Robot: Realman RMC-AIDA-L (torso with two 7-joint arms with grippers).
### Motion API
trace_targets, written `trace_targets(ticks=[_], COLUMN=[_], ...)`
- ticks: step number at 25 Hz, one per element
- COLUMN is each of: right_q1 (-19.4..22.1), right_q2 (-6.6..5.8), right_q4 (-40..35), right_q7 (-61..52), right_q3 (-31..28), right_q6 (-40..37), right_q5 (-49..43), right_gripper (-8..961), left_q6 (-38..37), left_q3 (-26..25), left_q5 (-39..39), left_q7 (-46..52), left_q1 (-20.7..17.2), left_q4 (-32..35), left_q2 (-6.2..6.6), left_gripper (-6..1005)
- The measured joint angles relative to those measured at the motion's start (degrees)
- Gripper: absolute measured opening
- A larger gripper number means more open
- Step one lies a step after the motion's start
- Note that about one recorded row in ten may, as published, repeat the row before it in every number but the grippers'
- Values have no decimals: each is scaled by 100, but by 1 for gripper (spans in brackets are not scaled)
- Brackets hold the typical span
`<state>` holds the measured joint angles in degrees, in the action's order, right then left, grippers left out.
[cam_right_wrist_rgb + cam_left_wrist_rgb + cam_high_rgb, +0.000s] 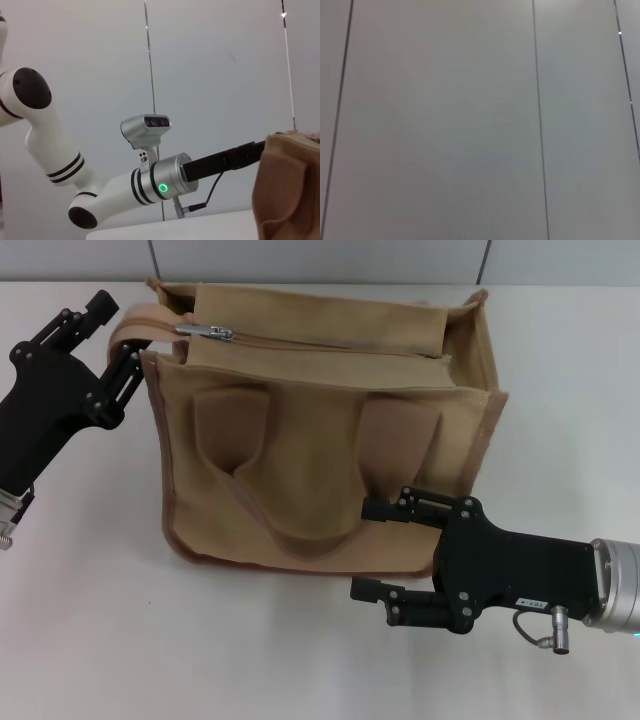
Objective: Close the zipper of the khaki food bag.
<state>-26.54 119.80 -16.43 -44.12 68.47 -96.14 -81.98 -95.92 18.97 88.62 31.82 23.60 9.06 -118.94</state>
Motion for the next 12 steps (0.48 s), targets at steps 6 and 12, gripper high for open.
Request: trace_targets(ticks=[6,12], right_q1=[0,0], right_q2=[0,0], right_q4=[14,22], right_q7=[0,0], right_q3=[0,0], right_q6=[0,-1], right_q5=[51,51], right_gripper=[757,757], left_q6=[0,-18], left_q3=[29,35], left_q5=[11,8], left_q7=[-13,-14], left_q1=[-9,-22], left_q4=[-7,-39], left_q2=[-9,-9], left_gripper=[408,265])
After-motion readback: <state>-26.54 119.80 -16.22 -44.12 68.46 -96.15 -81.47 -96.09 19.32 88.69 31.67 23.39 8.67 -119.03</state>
